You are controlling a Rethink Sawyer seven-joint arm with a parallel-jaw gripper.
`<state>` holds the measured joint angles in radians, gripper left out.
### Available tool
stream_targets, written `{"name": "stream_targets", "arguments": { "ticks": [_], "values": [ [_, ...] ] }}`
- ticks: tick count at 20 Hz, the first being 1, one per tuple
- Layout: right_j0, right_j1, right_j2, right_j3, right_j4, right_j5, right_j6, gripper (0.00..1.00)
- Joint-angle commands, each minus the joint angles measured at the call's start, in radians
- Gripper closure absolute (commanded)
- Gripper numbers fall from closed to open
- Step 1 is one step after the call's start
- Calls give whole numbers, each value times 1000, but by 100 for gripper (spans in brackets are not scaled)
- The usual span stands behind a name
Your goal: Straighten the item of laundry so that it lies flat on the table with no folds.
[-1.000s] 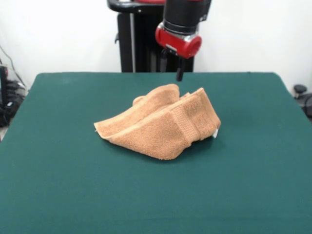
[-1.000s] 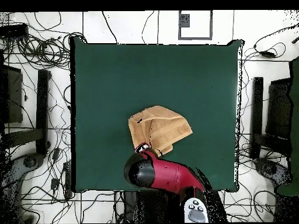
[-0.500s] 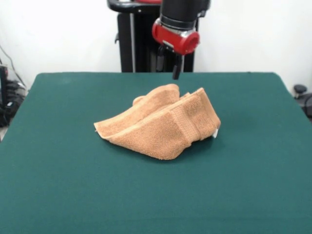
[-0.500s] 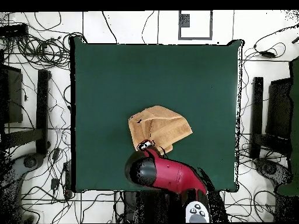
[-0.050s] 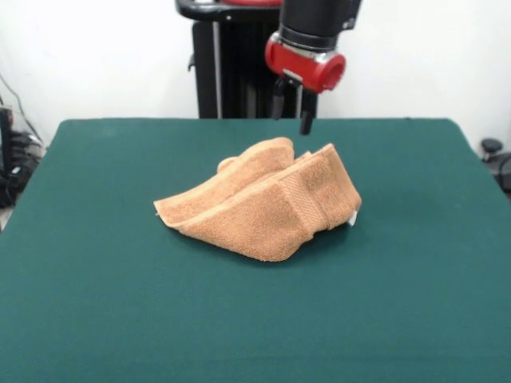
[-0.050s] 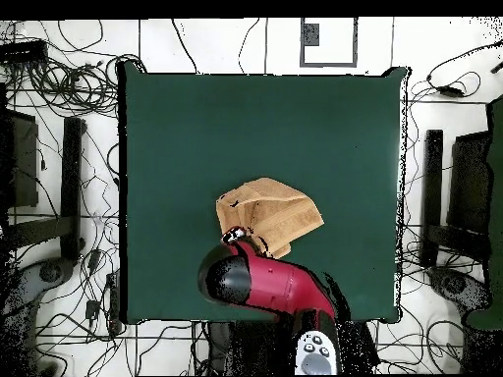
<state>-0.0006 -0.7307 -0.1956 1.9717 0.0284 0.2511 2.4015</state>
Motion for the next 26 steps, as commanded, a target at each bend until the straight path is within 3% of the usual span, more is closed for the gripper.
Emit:
{"name": "stream_targets", "arguments": {
  "ticks": [1, 4, 7, 9, 26],
  "values": [
    [82, 35, 8, -88, 116, 151, 221, 0],
    [99, 30, 2, -95, 135, 197, 220, 0],
    [8, 47, 115, -87, 152, 156, 126, 0],
    [-13, 67, 142, -91, 159, 121, 111, 0],
    [12, 117, 137, -111, 192, 51, 145, 0]
  ]
}}
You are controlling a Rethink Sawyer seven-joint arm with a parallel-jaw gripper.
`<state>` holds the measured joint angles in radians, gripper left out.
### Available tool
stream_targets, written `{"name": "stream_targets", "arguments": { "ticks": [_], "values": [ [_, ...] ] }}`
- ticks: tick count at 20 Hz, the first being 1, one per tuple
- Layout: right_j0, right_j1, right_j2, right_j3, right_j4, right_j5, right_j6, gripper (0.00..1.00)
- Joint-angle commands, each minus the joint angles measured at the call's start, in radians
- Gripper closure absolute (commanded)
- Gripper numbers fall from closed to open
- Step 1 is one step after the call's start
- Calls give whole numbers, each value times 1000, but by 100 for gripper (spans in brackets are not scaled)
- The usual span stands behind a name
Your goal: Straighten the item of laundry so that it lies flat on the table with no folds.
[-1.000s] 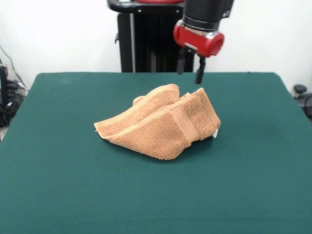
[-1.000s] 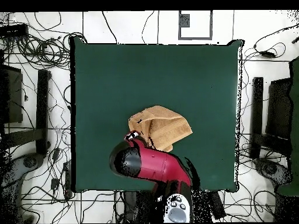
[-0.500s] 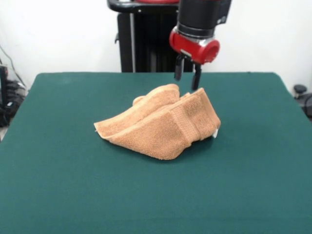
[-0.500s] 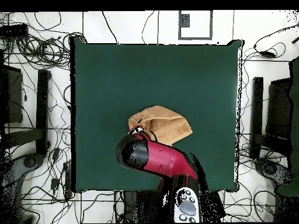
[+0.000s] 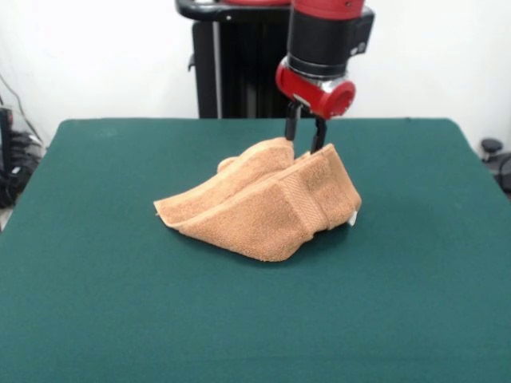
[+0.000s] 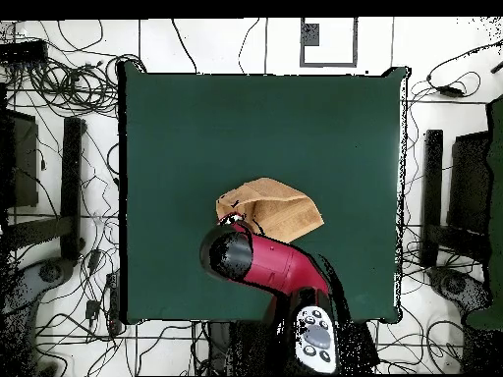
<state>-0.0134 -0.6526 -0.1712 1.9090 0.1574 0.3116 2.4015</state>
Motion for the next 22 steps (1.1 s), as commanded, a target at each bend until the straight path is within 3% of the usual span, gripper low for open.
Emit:
{"name": "stream_targets", "arguments": {
  "ticks": [1, 15, 22],
  "values": [
    [29, 36, 108, -51, 63, 0, 145, 0],
    [97, -69, 14, -68, 49, 217, 149, 0],
    [95, -70, 11, -84, 40, 248, 142, 0]
  ]
}}
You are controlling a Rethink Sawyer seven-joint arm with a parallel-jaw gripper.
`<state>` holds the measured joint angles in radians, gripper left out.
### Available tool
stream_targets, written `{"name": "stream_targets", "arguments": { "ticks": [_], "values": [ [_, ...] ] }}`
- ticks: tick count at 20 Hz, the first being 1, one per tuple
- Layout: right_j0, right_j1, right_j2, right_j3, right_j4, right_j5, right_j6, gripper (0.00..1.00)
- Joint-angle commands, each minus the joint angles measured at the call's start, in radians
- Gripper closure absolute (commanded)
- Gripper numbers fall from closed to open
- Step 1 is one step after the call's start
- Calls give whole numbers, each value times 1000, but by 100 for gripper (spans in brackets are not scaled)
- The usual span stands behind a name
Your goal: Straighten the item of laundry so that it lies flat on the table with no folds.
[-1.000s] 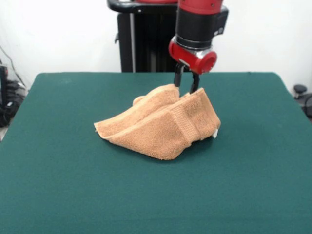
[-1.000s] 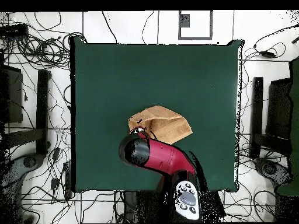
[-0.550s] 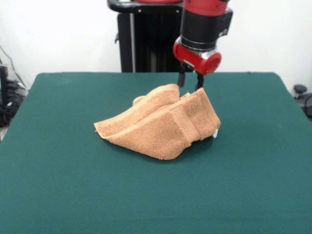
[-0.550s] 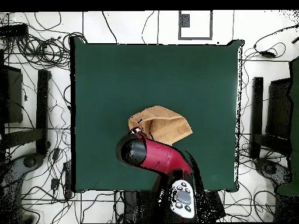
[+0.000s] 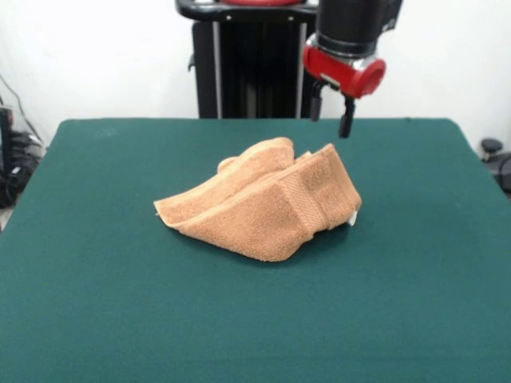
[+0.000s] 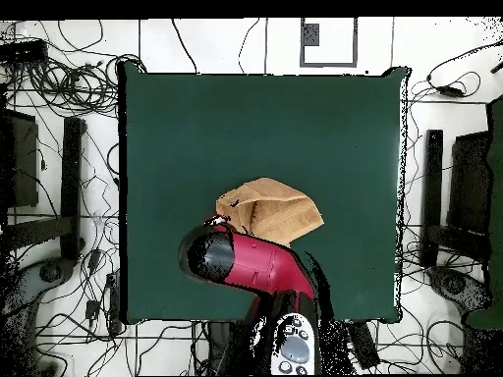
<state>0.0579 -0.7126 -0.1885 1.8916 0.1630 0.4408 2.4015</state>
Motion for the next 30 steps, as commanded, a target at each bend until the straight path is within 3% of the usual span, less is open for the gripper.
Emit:
{"name": "stream_targets", "arguments": {
  "ticks": [1, 30],
  "values": [
    [11, 2, 30, -81, 32, 122, 134, 0],
    [-12, 59, 54, -152, 37, 117, 141, 0]
  ]
}}
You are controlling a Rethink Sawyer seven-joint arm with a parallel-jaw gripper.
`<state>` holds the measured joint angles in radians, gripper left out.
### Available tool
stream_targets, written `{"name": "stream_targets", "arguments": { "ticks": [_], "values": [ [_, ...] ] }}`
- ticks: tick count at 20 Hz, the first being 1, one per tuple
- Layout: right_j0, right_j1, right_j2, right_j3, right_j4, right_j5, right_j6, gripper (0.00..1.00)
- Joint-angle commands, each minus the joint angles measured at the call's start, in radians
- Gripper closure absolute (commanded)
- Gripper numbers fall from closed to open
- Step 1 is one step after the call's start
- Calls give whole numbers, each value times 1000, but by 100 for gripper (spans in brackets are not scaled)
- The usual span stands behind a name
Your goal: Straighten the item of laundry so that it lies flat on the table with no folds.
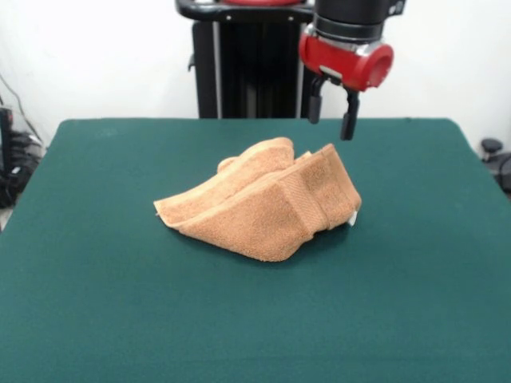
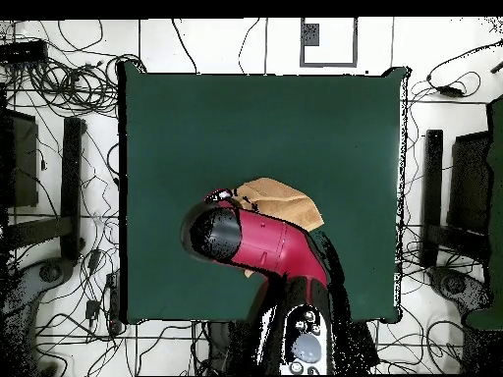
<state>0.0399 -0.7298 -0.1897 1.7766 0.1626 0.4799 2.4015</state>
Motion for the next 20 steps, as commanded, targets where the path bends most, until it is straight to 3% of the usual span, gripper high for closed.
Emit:
{"name": "stream_targets", "arguments": {
  "ticks": [1, 20],
  "values": [
    [4, 80, 58, -39, 38, 74, 140, 0],
    [-11, 104, 78, -38, 40, 14, 130, 0]
  ]
}}
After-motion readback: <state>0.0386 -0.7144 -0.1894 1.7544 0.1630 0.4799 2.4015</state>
